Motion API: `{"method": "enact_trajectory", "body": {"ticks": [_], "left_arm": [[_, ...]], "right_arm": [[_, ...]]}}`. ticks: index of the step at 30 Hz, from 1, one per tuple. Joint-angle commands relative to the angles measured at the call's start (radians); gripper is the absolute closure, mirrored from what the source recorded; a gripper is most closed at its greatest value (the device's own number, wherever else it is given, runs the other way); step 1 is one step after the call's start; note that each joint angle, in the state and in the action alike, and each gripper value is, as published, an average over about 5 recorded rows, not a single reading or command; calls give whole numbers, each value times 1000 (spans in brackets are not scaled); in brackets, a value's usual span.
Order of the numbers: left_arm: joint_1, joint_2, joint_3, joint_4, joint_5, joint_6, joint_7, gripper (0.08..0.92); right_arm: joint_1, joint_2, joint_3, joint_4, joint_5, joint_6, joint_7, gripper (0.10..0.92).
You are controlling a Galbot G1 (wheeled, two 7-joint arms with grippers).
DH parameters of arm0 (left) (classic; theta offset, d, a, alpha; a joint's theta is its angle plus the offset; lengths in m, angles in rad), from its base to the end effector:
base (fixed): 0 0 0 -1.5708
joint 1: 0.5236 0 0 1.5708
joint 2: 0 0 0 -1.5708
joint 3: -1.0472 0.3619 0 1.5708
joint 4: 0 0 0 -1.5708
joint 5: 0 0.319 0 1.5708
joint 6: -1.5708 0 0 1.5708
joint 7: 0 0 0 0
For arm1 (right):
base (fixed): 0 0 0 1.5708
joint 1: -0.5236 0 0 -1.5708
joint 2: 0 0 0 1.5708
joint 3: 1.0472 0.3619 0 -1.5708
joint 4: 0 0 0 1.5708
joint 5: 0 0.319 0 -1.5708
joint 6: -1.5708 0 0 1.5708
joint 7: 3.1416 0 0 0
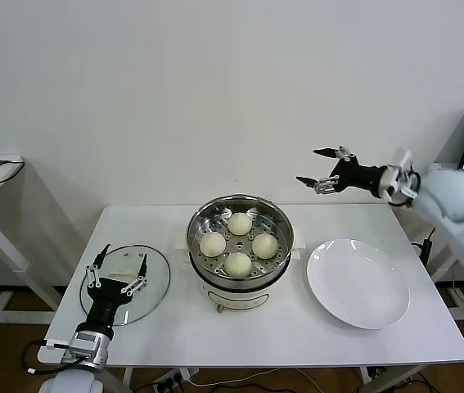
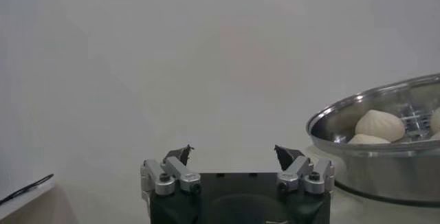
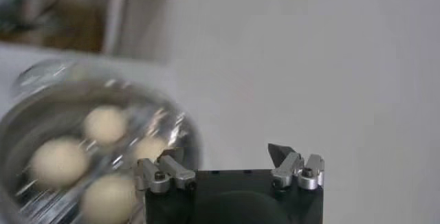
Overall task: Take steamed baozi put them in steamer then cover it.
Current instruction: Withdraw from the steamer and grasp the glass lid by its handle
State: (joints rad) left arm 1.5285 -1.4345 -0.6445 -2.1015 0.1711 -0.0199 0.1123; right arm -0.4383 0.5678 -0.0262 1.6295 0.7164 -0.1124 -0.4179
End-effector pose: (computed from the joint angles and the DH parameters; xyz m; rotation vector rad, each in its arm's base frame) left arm 0.1522 0.0601 -0.2985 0.1076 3.0380 0.5418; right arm 0.4085 -0.1998 -0.1112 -1.0544 2.8681 -0.6174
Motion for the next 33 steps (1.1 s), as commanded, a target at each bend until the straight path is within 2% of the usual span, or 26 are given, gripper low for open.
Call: {"method": "enact_trajectory", "body": {"ticks": [1, 11, 18, 24, 28, 33], "left_arm": [[-5, -5, 8, 7, -3, -21, -3, 177], [-1, -14, 9, 35, 36, -54, -15, 177], [-10, -4, 2, 123, 197, -148, -39, 177], [-34, 24, -27, 284, 630, -313, -160, 177], [-56, 37, -63, 408, 937, -410, -283, 177], [-82, 47, -109, 533, 1199, -447, -400, 177]], "right_arm": [[-777, 258, 653, 232, -19, 210, 414, 203], [-1026, 588, 665, 363, -192, 402, 494, 203], [-1111, 698, 647, 383, -206, 450, 488, 203], [-1103, 726, 619, 354, -221, 446, 488, 203], [-1096, 729, 606, 338, -227, 446, 486, 203], [-1090, 735, 593, 333, -226, 444, 483, 203]]}}
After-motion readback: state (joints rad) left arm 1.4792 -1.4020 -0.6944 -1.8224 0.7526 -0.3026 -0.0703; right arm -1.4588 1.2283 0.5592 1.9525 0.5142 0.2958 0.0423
